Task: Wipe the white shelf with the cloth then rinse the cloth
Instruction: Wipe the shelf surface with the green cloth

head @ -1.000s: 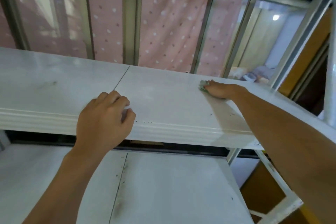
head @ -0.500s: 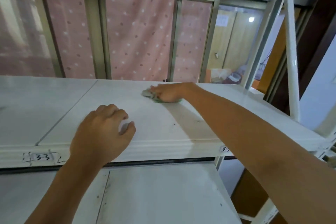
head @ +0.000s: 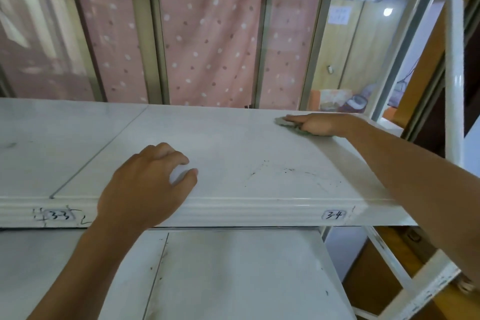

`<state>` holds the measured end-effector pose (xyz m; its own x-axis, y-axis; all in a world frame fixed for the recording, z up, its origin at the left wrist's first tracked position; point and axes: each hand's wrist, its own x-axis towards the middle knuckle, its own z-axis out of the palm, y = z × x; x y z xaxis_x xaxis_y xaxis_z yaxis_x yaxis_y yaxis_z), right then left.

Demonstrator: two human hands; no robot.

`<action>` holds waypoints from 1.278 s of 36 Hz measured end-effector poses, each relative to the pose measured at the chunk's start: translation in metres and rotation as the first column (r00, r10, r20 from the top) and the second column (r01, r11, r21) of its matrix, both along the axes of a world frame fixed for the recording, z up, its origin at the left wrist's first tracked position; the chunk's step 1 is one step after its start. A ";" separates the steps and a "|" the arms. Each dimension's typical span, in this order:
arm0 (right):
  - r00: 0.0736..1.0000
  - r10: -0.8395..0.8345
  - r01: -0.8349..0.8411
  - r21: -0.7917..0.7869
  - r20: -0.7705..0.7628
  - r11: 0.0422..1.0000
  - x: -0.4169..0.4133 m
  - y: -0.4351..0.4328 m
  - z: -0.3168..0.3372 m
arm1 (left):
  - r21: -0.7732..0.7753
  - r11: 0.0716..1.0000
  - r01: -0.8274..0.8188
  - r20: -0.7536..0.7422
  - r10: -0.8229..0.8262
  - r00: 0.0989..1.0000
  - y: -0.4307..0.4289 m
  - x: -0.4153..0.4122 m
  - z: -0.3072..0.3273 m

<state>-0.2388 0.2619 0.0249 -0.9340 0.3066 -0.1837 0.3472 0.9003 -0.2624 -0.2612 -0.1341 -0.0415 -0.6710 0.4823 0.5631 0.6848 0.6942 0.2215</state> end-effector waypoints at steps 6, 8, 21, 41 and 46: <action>0.956 0.290 -0.285 -0.104 0.043 0.953 0.020 -0.080 -0.014 | 0.108 0.993 0.046 0.031 -0.050 0.998 -0.002 0.001 -0.005; 0.948 0.314 -0.310 -0.078 0.049 0.948 0.029 -0.096 -0.010 | 0.193 0.980 0.052 0.095 -0.071 0.993 -0.003 0.002 -0.003; 0.979 0.178 -0.169 0.093 -0.102 0.981 -0.010 -0.197 0.006 | 0.201 0.977 -0.068 0.006 0.068 0.998 -0.071 0.017 -0.008; 0.845 0.409 -0.382 0.147 -0.345 0.913 0.018 -0.395 -0.034 | 0.190 0.979 0.073 0.010 -0.076 0.997 -0.149 -0.015 -0.013; 0.890 0.350 -0.313 0.165 -0.292 0.935 0.030 -0.359 -0.034 | 0.145 0.977 0.154 -0.084 -0.143 0.986 -0.132 -0.009 -0.007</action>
<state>-0.2089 -0.0971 -0.0087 -0.9882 -0.0300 0.1500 -0.0599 0.9781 -0.1995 -0.2703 -0.2657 -0.0485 -0.5528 0.4793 0.6817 0.7959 0.5461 0.2614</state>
